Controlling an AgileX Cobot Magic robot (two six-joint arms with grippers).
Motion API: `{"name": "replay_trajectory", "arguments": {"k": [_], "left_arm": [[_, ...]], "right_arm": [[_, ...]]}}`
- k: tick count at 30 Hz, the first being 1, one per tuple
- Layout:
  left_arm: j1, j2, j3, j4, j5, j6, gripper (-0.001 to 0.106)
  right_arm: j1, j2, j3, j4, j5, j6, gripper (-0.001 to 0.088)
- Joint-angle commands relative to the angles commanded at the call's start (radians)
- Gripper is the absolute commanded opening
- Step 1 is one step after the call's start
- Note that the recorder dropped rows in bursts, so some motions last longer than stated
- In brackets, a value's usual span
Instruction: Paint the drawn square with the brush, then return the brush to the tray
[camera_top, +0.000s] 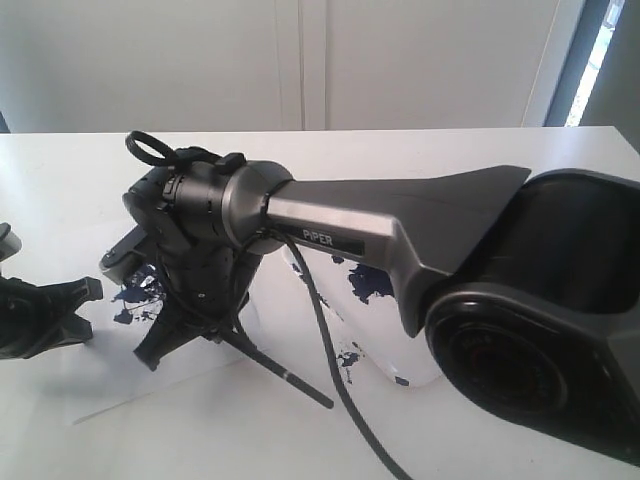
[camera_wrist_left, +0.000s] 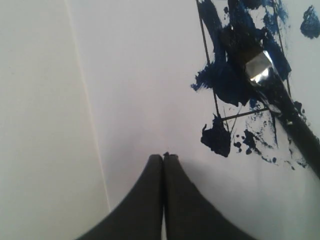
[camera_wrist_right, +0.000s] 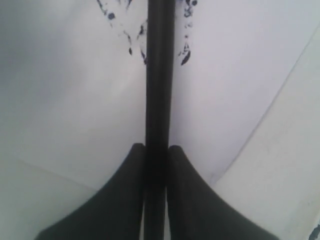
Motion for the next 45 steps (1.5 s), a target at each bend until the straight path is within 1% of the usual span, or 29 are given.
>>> {"name": "replay_trajectory", "arguments": {"k": [4,12,17,21,24,26,31,35,39,43,45], "left_arm": [[0.0,0.0,0.0,0.0,0.0,0.0,0.0],[0.0,0.0,0.0,0.0,-0.004,0.018,0.0],[0.0,0.0,0.0,0.0,-0.007,0.02,0.0],[0.0,0.0,0.0,0.0,-0.007,0.02,0.0],[0.0,0.0,0.0,0.0,-0.007,0.02,0.0],[0.0,0.0,0.0,0.0,-0.007,0.02,0.0],[0.0,0.0,0.0,0.0,-0.015,0.019,0.0],[0.0,0.0,0.0,0.0,-0.015,0.019,0.0],[0.0,0.0,0.0,0.0,-0.009,0.019,0.0],[0.0,0.0,0.0,0.0,-0.01,0.019,0.0],[0.0,0.0,0.0,0.0,-0.01,0.019,0.0]], "right_arm": [[0.004,-0.011,0.0,0.021,0.069,-0.027,0.0],[0.038,-0.042,0.0,0.038,0.135,-0.043,0.0],[0.039,-0.042,0.006,0.035,0.135,-0.043,0.0],[0.039,-0.042,0.006,-0.02,0.135,-0.035,0.0],[0.039,-0.05,0.008,-0.029,0.135,-0.033,0.0],[0.039,-0.058,0.023,-0.029,0.135,-0.033,0.0],[0.037,-0.06,0.063,-0.075,0.135,-0.002,0.0],[0.028,-0.07,0.099,-0.075,0.135,0.006,0.0],[0.027,-0.115,0.153,-0.09,0.135,0.011,0.0],[0.022,-0.13,0.197,-0.1,0.135,0.015,0.0],[0.019,-0.13,0.2,-0.093,0.135,0.031,0.0]]}}
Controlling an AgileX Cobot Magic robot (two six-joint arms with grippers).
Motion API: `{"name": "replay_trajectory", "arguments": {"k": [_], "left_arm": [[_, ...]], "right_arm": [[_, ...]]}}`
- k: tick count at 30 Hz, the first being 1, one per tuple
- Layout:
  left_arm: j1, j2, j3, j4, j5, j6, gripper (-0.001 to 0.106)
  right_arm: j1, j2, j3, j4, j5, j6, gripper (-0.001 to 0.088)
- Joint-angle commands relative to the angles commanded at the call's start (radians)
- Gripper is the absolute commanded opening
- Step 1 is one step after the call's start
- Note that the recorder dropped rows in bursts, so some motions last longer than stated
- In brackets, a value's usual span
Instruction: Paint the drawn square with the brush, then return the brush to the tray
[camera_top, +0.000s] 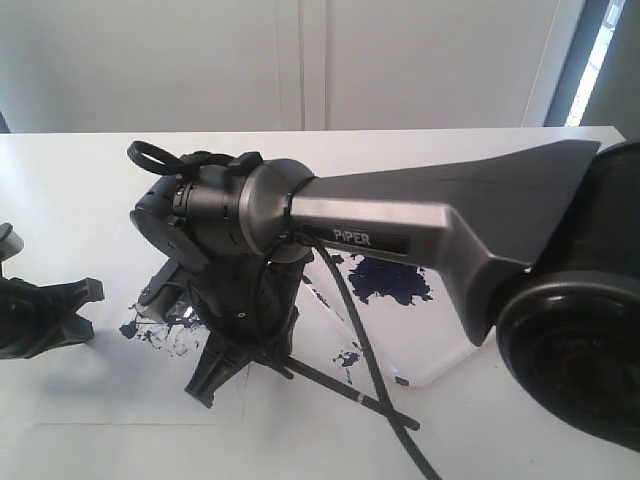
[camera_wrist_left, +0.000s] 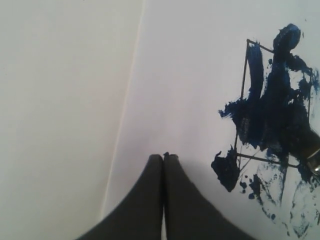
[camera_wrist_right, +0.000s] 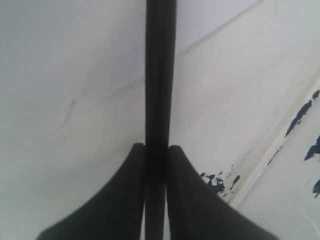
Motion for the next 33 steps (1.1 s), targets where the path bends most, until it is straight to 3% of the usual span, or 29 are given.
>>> {"name": "replay_trajectory", "arguments": {"k": [5,11,20,33], "left_arm": [[0.0,0.0,0.0,0.0,-0.016,0.008,0.0],[0.0,0.0,0.0,0.0,-0.024,0.018,0.0],[0.0,0.0,0.0,0.0,-0.024,0.018,0.0],[0.0,-0.004,0.0,0.0,-0.024,0.02,0.0]], "right_arm": [[0.0,-0.038,-0.004,-0.012,-0.184,0.082,0.0],[0.0,-0.038,-0.032,-0.018,-0.251,0.091,0.0],[-0.039,0.017,-0.053,0.029,-0.221,0.091,0.0],[-0.039,0.079,-0.065,0.09,-0.208,0.06,0.0]]}}
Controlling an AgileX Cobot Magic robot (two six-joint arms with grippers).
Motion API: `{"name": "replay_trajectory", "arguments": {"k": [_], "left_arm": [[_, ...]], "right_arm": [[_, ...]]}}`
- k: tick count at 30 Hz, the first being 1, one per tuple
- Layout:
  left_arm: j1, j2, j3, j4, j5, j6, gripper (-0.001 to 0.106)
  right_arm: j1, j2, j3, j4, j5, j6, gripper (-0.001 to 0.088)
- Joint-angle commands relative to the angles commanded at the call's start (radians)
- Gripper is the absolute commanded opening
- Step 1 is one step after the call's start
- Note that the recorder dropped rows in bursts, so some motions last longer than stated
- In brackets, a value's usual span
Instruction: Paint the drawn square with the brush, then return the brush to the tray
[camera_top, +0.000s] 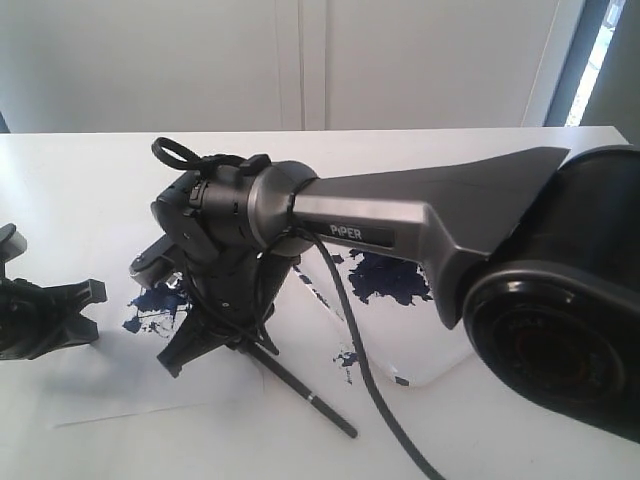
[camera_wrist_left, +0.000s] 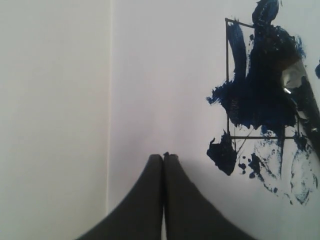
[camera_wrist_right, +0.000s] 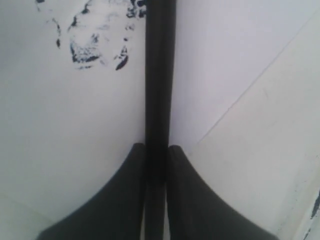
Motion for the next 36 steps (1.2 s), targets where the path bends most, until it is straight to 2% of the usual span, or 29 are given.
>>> {"name": "replay_trajectory", "arguments": {"k": [18,29,36], "left_arm": [[0.0,0.0,0.0,0.0,0.0,0.002,0.0],[0.0,0.0,0.0,0.0,-0.002,0.005,0.0],[0.0,0.0,0.0,0.0,0.0,0.005,0.0]], "right_arm": [[0.0,0.002,0.0,0.088,0.009,-0.067,0.0],[-0.044,0.002,0.0,0.067,0.097,-0.025,0.0],[-0.053,-0.009,0.0,-0.004,0.128,0.002,0.0]]}}
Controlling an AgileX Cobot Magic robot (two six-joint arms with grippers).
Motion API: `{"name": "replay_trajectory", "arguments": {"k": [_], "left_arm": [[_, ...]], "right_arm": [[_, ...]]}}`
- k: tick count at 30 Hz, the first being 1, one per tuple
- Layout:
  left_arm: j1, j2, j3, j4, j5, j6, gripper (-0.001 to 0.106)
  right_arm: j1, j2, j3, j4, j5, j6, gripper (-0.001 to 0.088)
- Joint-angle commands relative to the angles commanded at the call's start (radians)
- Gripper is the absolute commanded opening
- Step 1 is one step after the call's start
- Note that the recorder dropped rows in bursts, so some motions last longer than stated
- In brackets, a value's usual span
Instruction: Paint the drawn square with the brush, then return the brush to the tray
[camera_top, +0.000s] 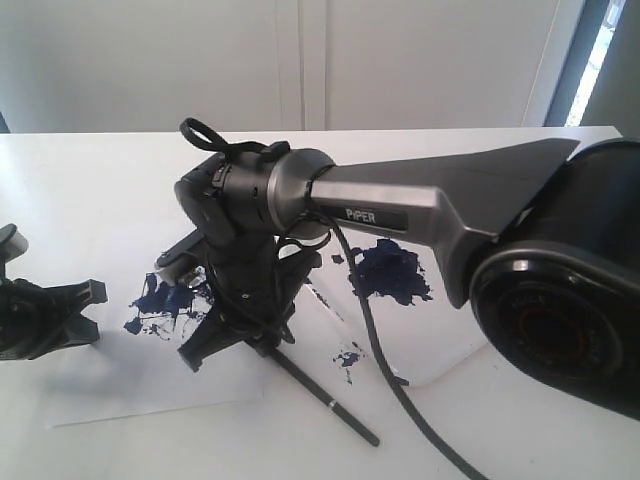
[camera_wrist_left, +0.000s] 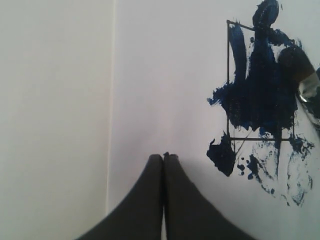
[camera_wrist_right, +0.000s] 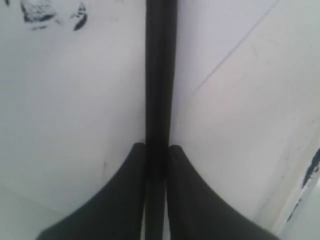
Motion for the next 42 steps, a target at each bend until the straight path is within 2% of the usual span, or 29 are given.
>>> {"name": "replay_trajectory", "arguments": {"k": [8,17,25,30,37,42], "left_arm": [[0.0,0.0,0.0,0.0,-0.002,0.0,0.0],[0.0,0.0,0.0,0.0,-0.002,0.002,0.0],[0.0,0.0,0.0,0.0,-0.004,0.004,0.0],[0.0,0.0,0.0,0.0,-0.003,0.004,0.0],[0.0,0.0,0.0,0.0,-0.008,0.004,0.0],[0.0,0.0,0.0,0.0,-0.008,0.004,0.0]], "right_arm": [[0.002,-0.003,0.0,0.02,-0.023,-0.002,0.0],[0.004,-0.003,0.0,0.17,-0.126,-0.046,0.0],[0.004,-0.003,0.0,0.188,-0.136,-0.046,0.0],[0.004,-0.003,0.0,0.17,-0.101,-0.046,0.0],[0.0,-0.003,0.0,-0.021,0.003,0.022,0.0],[0.0,-0.003,0.0,0.025,-0.021,0.021,0.0]]}}
